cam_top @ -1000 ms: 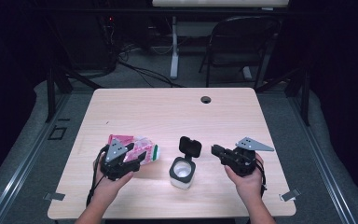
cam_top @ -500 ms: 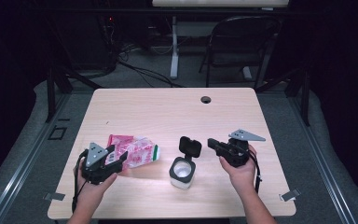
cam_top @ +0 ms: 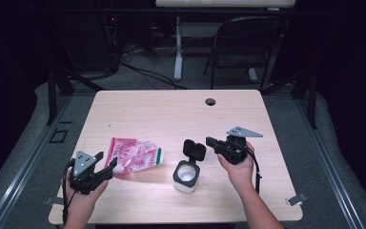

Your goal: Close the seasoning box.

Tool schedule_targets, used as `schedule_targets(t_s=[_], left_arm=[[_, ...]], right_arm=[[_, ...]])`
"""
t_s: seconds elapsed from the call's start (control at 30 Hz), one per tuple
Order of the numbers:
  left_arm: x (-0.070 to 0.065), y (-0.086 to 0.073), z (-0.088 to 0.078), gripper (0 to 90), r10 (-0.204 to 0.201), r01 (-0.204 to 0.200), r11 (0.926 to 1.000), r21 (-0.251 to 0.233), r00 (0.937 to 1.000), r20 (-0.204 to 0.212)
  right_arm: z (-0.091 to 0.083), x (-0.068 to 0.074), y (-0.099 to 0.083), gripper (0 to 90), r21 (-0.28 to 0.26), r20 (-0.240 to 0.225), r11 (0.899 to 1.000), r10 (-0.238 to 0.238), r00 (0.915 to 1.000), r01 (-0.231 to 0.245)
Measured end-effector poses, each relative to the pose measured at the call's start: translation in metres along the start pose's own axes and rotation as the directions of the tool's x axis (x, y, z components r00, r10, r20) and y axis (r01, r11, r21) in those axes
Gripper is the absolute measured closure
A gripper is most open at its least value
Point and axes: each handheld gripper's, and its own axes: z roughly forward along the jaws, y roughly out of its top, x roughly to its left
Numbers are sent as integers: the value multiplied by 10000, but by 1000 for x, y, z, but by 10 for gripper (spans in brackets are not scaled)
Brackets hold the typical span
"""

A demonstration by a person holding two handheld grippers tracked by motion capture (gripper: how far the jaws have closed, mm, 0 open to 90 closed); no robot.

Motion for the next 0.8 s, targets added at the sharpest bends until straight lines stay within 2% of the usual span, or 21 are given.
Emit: schedule_targets(t_s=[0.2, 0.47, 0.8], left_arm=[[1, -2, -1, 441, 31, -30, 9999, 118, 9999, -99], [2, -2, 1, 441, 5, -4, 10000, 83, 9999, -111], [3, -3, 1, 441, -14, 15, 9999, 112, 9999, -101]], right_arm=[[3, 0, 1, 891, -6, -80, 10000, 73, 9999, -73], [5, 4, -1, 892, 163, -169, 9997, -161, 9997, 163], [5, 6, -1, 893, 121, -241, 9998, -170, 9996, 172]])
